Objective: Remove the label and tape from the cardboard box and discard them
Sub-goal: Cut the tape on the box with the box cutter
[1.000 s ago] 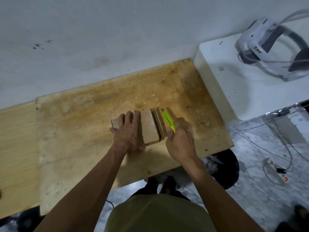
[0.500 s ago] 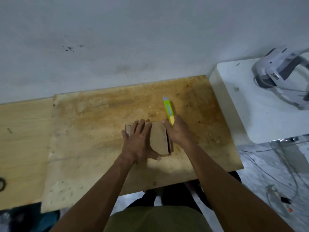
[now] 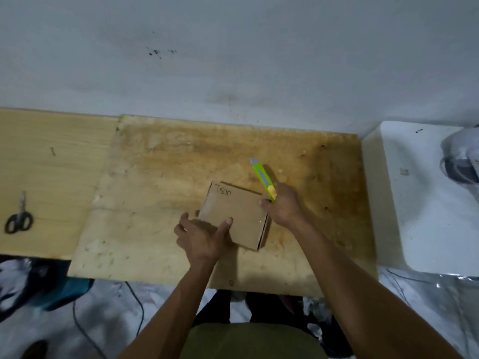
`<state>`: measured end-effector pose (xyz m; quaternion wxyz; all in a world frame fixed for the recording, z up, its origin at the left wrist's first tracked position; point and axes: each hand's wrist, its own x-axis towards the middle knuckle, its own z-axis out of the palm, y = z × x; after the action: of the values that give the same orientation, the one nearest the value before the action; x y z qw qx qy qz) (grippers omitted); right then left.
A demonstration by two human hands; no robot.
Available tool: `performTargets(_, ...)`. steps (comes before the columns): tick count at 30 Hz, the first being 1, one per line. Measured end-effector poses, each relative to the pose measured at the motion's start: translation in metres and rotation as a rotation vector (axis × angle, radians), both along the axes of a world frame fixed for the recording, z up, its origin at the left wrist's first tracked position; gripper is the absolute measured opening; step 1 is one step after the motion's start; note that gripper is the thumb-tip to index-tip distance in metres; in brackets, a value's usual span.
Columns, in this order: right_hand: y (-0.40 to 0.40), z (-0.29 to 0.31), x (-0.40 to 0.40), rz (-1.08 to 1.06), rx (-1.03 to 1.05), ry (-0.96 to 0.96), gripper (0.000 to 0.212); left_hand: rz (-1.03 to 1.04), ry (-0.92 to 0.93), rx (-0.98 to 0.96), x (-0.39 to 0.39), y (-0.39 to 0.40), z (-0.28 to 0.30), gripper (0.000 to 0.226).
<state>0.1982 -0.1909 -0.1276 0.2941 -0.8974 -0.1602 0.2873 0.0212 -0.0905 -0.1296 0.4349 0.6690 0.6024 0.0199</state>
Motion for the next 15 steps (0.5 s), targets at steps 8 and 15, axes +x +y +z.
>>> performTargets(8,-0.019,-0.007,-0.011,0.021,0.067,0.154,0.026,0.295,-0.13,-0.137,0.013,-0.017,-0.009,0.101)
performTargets(15,-0.045,-0.011,-0.044,-0.199,0.072,0.211,0.016,-0.02,-0.103,-0.214,0.016,0.001,-0.005,0.145)
